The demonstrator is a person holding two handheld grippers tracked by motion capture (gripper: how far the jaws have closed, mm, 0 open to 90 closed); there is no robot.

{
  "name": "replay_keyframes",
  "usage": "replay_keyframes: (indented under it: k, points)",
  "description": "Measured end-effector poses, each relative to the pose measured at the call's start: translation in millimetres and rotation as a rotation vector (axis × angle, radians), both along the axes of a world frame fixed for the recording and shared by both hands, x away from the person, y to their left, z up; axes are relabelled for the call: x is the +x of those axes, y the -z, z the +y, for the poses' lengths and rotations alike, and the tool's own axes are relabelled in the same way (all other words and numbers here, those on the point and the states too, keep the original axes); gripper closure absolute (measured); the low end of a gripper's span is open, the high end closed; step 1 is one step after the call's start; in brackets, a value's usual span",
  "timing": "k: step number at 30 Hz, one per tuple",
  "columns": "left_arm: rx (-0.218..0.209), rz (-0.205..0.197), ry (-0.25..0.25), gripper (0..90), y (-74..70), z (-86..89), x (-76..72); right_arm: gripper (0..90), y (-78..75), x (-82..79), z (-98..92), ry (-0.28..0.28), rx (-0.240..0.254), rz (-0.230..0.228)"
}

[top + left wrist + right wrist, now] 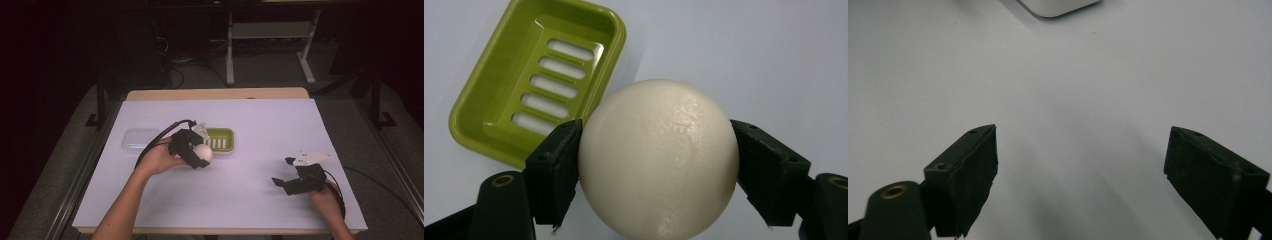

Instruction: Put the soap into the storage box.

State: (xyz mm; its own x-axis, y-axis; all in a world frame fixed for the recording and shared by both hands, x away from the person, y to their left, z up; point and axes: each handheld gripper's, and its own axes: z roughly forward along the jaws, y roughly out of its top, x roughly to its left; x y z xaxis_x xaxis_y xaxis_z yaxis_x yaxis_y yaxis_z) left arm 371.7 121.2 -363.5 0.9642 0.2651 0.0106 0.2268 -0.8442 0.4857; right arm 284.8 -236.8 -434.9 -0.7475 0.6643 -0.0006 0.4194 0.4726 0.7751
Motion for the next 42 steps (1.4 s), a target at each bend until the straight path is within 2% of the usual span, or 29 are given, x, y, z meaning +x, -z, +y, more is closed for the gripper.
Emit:
replay_keyframes:
  k: [6, 12, 17, 20, 22, 24, 27, 35, 38, 42]
  points:
    - [0.017, -0.001, 0.011, 25.1, -1.2, -9.5, 9.2, 13.2, -3.1, -1.8, 1.4, -0.013, 0.009, -0.017]
    - [0.019, -0.005, 0.012, 25.1, -2.1, -14.9, 15.9, 13.2, -2.7, -2.0, 1.8, -0.015, 0.006, -0.011]
    - [0.016, -0.017, -0.009, 25.1, -4.3, -16.3, 25.1, 13.2, -3.3, -2.3, 1.5, -0.018, 0.013, -0.011]
    - [0.013, -0.016, -0.025, 25.1, -5.4, -15.8, 33.3, 13.2, -5.5, -3.5, 0.8, -0.019, 0.035, -0.011]
    - [-0.008, -0.016, -0.04, 25.1, -5.5, -15.8, 39.1, 13.2, -6.6, -3.6, 0.5, -0.018, 0.046, -0.015]
    - [-0.011, -0.016, -0.049, 25.1, -5.2, -17.3, 42.3, 13.2, -6.0, -3.2, 0.9, -0.019, 0.038, -0.013]
    - [0.019, -0.018, -0.038, 25.1, -6.2, -21.2, 47.4, 13.2, -3.8, -3.3, 2.5, -0.017, 0.019, -0.002]
    - [0.011, -0.01, -0.027, 25.1, -7.7, -32.3, 56.3, 13.2, -3.6, -3.2, 3.3, -0.022, 0.012, -0.003]
    - [-0.002, -0.016, -0.032, 25.1, -8.8, -34.3, 60.2, 13.2, -3.6, -3.7, 3.8, -0.025, 0.007, -0.006]
    - [0.002, -0.021, -0.028, 25.1, -9.9, -36.5, 64.0, 13.2, -2.9, -3.6, 4.5, -0.024, -0.001, -0.004]
